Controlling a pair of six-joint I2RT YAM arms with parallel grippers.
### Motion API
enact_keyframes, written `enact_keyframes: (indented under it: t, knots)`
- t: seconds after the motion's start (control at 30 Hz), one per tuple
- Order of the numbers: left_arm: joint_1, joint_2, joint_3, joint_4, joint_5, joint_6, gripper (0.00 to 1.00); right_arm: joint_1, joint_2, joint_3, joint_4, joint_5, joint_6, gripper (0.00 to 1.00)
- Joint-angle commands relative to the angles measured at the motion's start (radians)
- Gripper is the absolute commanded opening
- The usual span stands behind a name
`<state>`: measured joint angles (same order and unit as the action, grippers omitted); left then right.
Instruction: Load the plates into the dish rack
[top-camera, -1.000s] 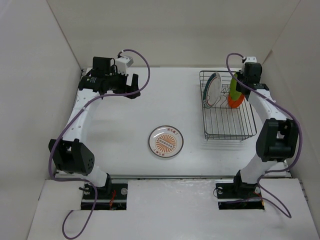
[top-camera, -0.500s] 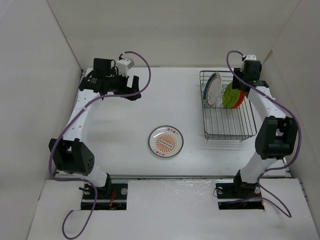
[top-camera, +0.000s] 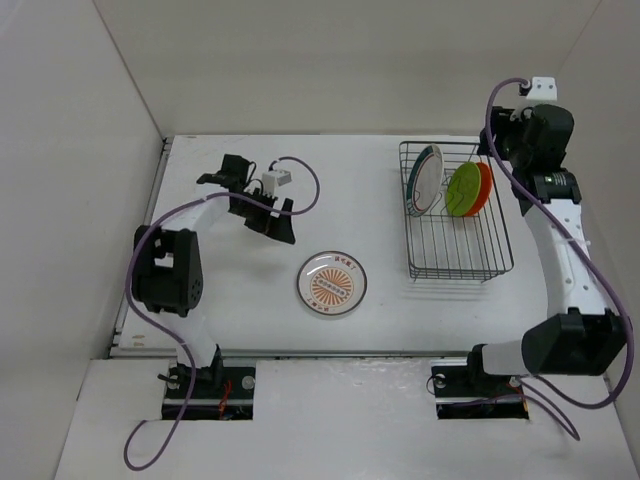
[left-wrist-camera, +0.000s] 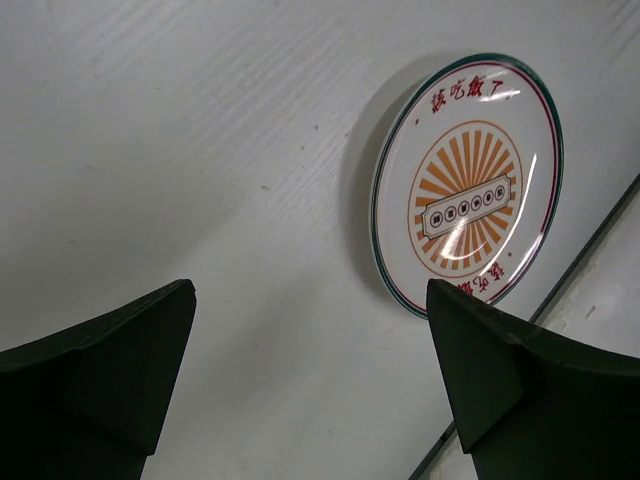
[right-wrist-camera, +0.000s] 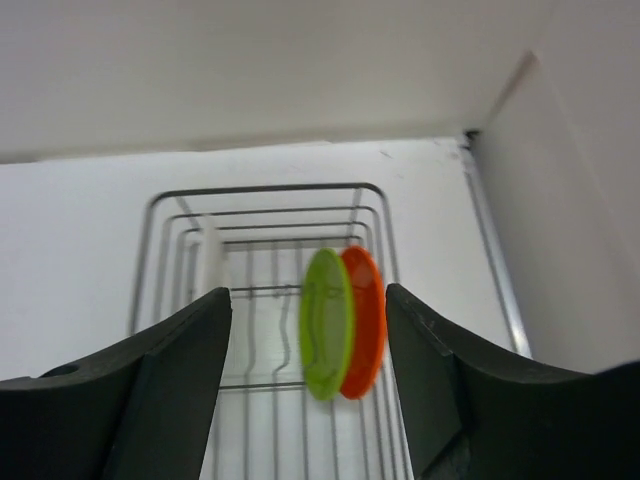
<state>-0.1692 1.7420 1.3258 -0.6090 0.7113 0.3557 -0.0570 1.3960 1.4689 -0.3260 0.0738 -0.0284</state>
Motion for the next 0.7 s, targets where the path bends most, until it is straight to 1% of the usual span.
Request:
enact_keyframes:
  t: [0.0,0.1,0.2,0.27,0.33,0.43,0.47,0.6,0.67]
  knots:
    - [-0.003,0.077,-0.017,-0.024,0.144,0.083,1.00,0.020,-0.043,-0.064,0.068,-0.265,0.044,0.68]
    - [-0.003,0.148,-0.017,-0.034,0.180,0.092,0.99,0.069,-0.063,-0.093,0.068,-0.287,0.067,0.68]
    - [-0.013,0.207,-0.017,-0.058,0.200,0.112,0.95,0.126,-0.101,-0.134,0.077,-0.276,0.079,0.68]
    - [-0.035,0.220,-0.008,-0.077,0.215,0.123,0.93,0.167,-0.112,-0.153,0.077,-0.266,0.079,0.68]
    - [-0.053,0.244,-0.022,-0.077,0.228,0.123,0.87,0.189,-0.123,-0.188,0.077,-0.240,0.079,0.68]
    - [-0.099,0.255,-0.063,-0.025,0.217,0.095,0.86,0.201,-0.134,-0.249,0.119,-0.250,0.107,0.68]
    - [-0.119,0.266,-0.072,-0.025,0.203,0.095,0.84,0.201,-0.134,-0.260,0.128,-0.293,0.117,0.68]
    - [-0.138,0.297,-0.082,-0.014,0.194,0.072,0.80,0.233,-0.123,-0.279,0.137,-0.305,0.127,0.68]
    - [-0.138,0.320,-0.082,-0.014,0.205,0.072,0.72,0.243,-0.123,-0.289,0.146,-0.293,0.127,0.68]
